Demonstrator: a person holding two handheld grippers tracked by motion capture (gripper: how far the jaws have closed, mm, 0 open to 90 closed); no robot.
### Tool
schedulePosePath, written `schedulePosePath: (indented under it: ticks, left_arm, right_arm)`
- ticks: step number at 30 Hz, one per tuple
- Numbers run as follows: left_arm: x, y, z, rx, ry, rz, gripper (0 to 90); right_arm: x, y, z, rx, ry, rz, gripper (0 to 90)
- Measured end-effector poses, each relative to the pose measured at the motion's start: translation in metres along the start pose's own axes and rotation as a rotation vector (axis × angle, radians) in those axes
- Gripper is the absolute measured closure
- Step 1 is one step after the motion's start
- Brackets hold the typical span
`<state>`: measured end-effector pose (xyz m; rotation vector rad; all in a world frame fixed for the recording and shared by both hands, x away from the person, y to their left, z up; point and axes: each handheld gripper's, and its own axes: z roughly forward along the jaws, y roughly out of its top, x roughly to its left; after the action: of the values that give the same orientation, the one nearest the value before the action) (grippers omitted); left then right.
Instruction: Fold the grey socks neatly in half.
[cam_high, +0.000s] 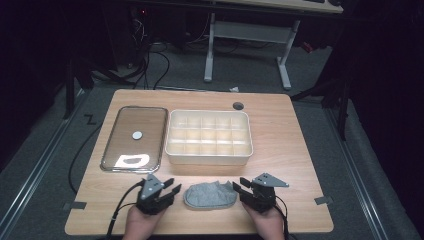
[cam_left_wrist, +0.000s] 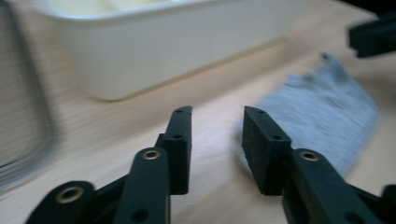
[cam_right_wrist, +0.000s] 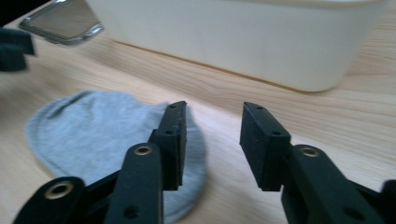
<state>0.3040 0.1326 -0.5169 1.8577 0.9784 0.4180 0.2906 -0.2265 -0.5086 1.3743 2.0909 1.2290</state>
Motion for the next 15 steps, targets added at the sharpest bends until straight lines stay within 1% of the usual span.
schedulePosePath:
  ticks: [1, 2, 3, 4, 5, 6, 7, 8, 9, 11, 13, 15]
  left_arm:
    - [0.0, 0.0, 0.0, 0.0, 0.0, 0.0, 58.0]
    - [0.007, -0.002, -0.001, 0.014, 0.019, -0.006, 58.0]
    - [0.018, -0.005, -0.003, 0.014, 0.038, -0.044, 56.6]
    - [0.018, -0.005, -0.003, 0.014, 0.038, -0.044, 56.1]
    - [0.024, -0.006, -0.003, 0.015, 0.052, -0.06, 55.7]
    - [0.024, -0.006, -0.003, 0.015, 0.052, -0.06, 55.7]
    - [0.025, -0.006, -0.003, 0.016, 0.057, -0.065, 55.7]
    - [0.025, -0.007, -0.003, 0.02, 0.058, -0.061, 55.4]
    - [0.025, -0.007, -0.003, 0.023, 0.06, -0.052, 55.4]
    - [0.025, -0.008, -0.005, 0.021, 0.057, -0.056, 55.1]
    - [0.024, -0.009, -0.006, 0.022, 0.058, -0.058, 54.2]
    - [0.023, -0.009, -0.005, 0.028, 0.054, -0.059, 54.1]
  right_arm:
    - [0.0, 0.0, 0.0, 0.0, 0.0, 0.0, 60.6]
    - [-0.002, -0.002, -0.001, 0.003, -0.012, -0.008, 59.0]
    - [-0.005, -0.007, -0.002, 0.011, -0.039, -0.013, 54.3]
    - [-0.005, -0.007, -0.002, 0.011, -0.039, -0.013, 54.3]
    - [-0.008, -0.011, -0.004, 0.007, -0.047, 0.016, 53.4]
    - [-0.008, -0.011, -0.004, 0.007, -0.047, 0.016, 53.4]
    - [-0.009, -0.012, -0.005, 0.005, -0.043, 0.029, 53.3]
    - [-0.01, -0.013, -0.008, -0.006, -0.041, 0.028, 51.8]
    - [-0.01, -0.013, -0.008, -0.006, -0.041, 0.028, 51.8]
    - [-0.011, -0.012, -0.01, -0.015, -0.043, 0.018, 49.7]
    - [-0.011, -0.013, -0.009, -0.005, -0.043, 0.031, 49.1]
    - [-0.011, -0.014, -0.008, 0.004, -0.043, 0.029, 49.0]
